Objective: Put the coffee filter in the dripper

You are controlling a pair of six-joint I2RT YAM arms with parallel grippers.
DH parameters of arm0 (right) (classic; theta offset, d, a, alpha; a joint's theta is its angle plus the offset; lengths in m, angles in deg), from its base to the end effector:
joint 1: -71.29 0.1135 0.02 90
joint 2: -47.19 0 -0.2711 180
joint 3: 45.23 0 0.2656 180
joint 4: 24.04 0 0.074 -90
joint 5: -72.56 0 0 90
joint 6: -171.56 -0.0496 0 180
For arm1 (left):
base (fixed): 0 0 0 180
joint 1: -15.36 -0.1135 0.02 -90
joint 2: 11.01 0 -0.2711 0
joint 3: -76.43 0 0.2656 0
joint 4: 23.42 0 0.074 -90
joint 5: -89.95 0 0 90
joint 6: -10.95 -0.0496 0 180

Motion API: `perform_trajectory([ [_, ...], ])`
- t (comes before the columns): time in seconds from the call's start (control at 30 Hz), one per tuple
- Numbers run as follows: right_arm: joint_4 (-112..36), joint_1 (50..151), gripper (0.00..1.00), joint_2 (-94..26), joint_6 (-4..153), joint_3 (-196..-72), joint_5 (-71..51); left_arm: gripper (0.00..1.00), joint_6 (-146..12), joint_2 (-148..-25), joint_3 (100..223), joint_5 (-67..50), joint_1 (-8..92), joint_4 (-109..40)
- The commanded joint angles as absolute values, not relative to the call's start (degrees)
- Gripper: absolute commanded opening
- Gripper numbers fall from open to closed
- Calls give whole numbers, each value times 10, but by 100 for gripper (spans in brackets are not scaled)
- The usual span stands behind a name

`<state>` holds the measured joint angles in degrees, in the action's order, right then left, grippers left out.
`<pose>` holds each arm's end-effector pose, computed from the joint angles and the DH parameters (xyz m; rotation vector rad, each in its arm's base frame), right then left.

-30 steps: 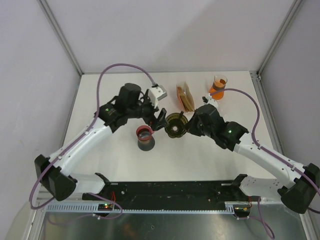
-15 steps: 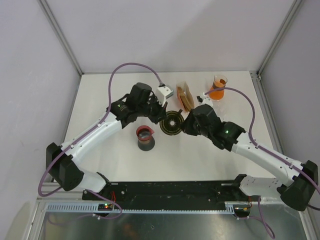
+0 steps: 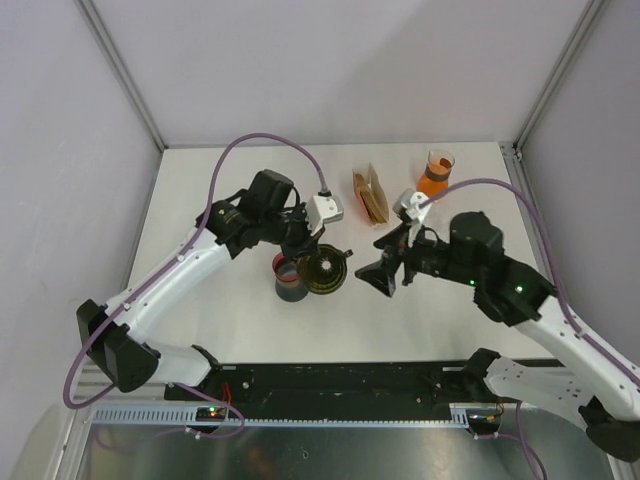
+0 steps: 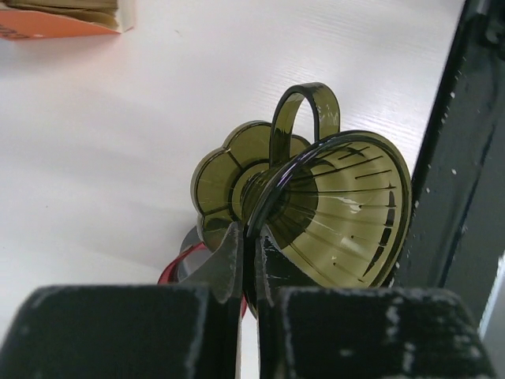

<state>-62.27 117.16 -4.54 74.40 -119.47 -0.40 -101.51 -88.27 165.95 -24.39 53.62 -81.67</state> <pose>0.1388 0.1640 0.3951 -0.8428 1.7411 0.9075 0.2249 -0.2034 0.3486 1.3724 1.9354 -0.6362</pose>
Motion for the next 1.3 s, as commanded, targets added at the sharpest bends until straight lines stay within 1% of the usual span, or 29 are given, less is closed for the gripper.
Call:
perform_trajectory([
  [0.0,-673,1166,83,-33,953,-1220,85,0,-1105,-860,1709,-307,534,-905],
  [0.07,-697,1167,81,-44,1015,-1222,107,0,-1118,-860,1714,-319,534,-928],
  [0.13,-704,1168,75,-54,1063,-1223,121,0,-1128,-856,1717,-329,534,-948],
  [0.2,-697,1170,67,-67,1097,-1223,129,0,-1136,-851,1720,-337,536,-964],
  [0.27,-684,1174,64,-83,1116,-1223,132,0,-1139,-847,1722,-341,537,-976],
  [0.63,-669,1203,61,-170,1154,-1233,161,0,-1129,-847,1734,-350,542,-993],
  [0.93,-623,1222,51,-208,1142,-1234,173,0,-1129,-846,1739,-358,542,-994],
  [1.0,-616,1226,46,-215,1143,-1233,168,0,-1129,-845,1739,-357,542,-994],
  [1.13,-608,1229,30,-226,1140,-1233,159,0,-1128,-844,1739,-361,543,-996],
  [1.2,-610,1231,18,-229,1142,-1233,151,0,-1127,-844,1740,-363,543,-996],
  [1.23,-611,1231,9,-229,1143,-1233,147,0,-1127,-844,1740,-364,543,-996],
  [1.27,-612,1232,4,-230,1142,-1233,140,0,-1127,-844,1741,-363,542,-996],
])
